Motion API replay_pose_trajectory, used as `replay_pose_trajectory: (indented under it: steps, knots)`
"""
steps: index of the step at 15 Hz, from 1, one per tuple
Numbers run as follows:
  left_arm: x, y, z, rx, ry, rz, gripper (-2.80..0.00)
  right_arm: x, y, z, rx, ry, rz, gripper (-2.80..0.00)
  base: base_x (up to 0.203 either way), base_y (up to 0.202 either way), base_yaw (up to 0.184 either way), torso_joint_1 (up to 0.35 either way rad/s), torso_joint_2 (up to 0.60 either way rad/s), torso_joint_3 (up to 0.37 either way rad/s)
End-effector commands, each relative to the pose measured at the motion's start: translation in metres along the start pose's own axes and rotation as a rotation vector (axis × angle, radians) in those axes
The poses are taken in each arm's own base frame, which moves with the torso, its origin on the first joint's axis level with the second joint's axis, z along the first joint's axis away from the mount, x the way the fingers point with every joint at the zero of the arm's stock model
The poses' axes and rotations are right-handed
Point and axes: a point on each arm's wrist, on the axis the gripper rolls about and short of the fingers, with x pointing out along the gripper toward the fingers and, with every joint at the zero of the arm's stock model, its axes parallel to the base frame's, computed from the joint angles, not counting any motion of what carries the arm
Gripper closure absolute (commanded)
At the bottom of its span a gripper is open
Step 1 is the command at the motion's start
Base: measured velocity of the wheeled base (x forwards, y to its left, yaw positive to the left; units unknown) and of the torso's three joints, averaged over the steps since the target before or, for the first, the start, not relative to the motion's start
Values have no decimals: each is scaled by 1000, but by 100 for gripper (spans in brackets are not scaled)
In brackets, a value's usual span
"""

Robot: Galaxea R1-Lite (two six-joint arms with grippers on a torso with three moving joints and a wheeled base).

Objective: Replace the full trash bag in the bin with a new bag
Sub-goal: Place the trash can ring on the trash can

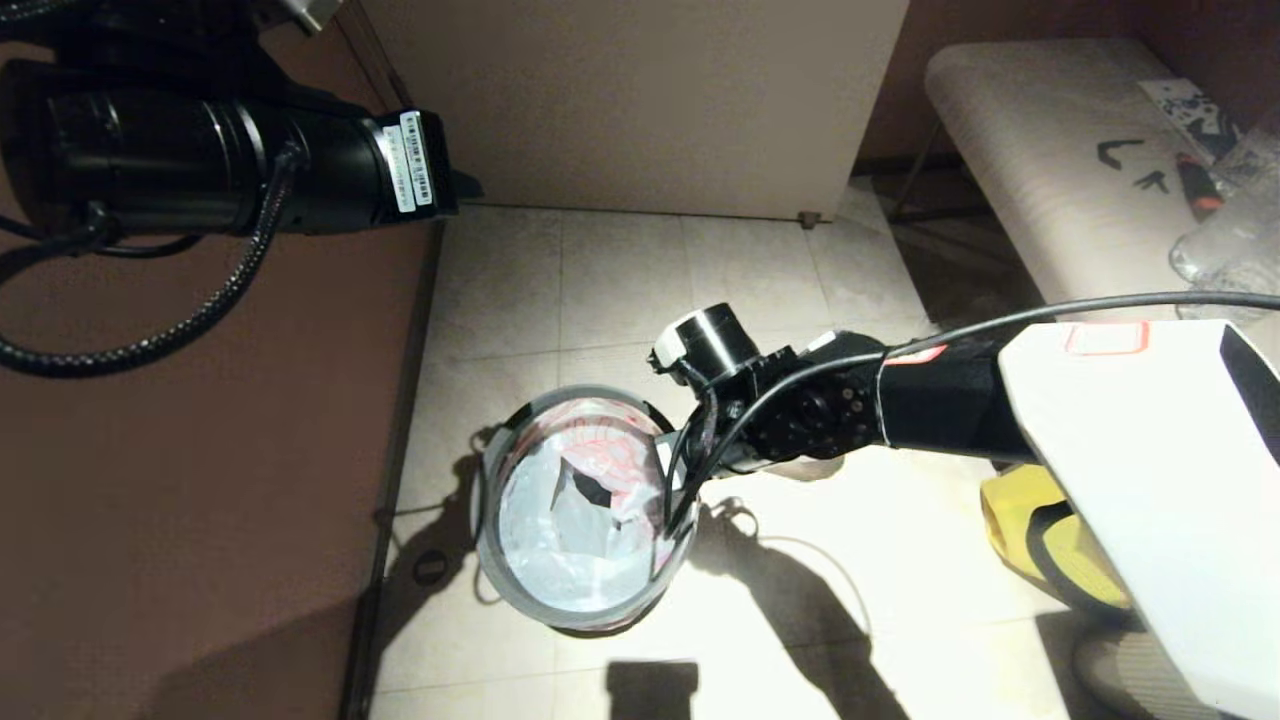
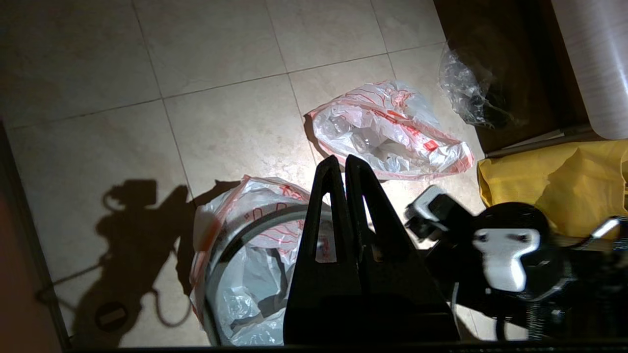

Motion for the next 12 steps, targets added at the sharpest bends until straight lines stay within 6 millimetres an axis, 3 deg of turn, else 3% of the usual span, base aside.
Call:
replay_pose_trajectory:
  steps: [1,3,12]
  knots:
    - [-2,0,1,-2,-3,0,0,25,4,-16,-23,51,-10,0,0,0,0,0,0,0]
    - [-1,0,1,-2,-2,1,0,40,5,-21,-36,48,-11,0,0,0,0,0,0,0]
    - [-2,0,1,-2,-6,0,0,73,-5,-24,-136,-43,-18,0,0,0,0,0,0,0]
